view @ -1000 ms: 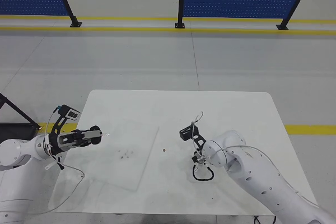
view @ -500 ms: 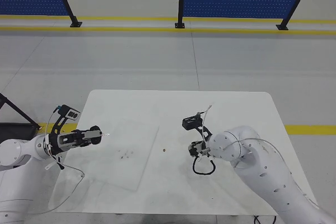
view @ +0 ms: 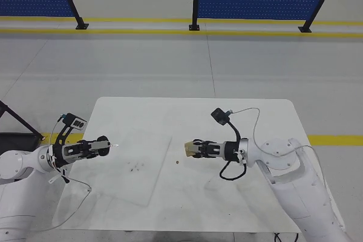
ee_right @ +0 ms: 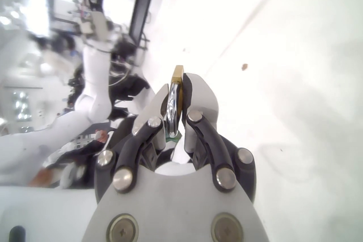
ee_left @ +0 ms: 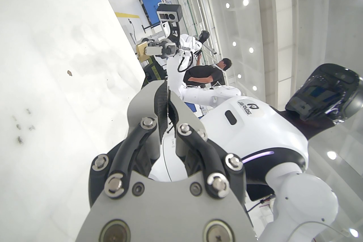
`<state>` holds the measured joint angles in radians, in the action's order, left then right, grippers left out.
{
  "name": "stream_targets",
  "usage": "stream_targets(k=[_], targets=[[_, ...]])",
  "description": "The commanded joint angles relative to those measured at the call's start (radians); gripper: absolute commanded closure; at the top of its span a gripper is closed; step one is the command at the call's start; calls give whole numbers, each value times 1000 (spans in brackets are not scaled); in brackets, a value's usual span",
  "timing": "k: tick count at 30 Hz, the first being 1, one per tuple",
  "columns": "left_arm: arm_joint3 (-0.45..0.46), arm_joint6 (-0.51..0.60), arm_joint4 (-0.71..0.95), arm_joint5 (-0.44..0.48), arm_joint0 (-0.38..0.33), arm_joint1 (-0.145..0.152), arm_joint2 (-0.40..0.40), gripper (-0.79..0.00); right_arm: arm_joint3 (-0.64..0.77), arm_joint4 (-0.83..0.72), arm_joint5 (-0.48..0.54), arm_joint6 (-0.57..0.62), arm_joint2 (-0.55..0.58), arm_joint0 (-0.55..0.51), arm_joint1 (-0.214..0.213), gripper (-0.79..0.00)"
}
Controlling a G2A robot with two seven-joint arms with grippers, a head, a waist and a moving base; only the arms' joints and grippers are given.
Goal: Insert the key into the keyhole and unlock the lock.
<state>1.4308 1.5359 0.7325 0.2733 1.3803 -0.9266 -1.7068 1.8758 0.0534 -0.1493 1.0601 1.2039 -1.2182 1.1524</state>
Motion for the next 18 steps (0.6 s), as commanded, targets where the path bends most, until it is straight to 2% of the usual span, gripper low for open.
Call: stream_targets(k=[1, 9, 18], targets=[[0, 0, 0, 0, 0, 0, 0, 0, -15, -48, 59, -31, 8, -17, 1, 0], [0, 0, 0, 0, 0, 0, 0, 0, -147, -287, 230, -43, 2, -38, 9, 0], [0, 0, 0, 0, 0, 0, 0, 0, -154, -303, 237, -40, 0, -38, 10, 0]])
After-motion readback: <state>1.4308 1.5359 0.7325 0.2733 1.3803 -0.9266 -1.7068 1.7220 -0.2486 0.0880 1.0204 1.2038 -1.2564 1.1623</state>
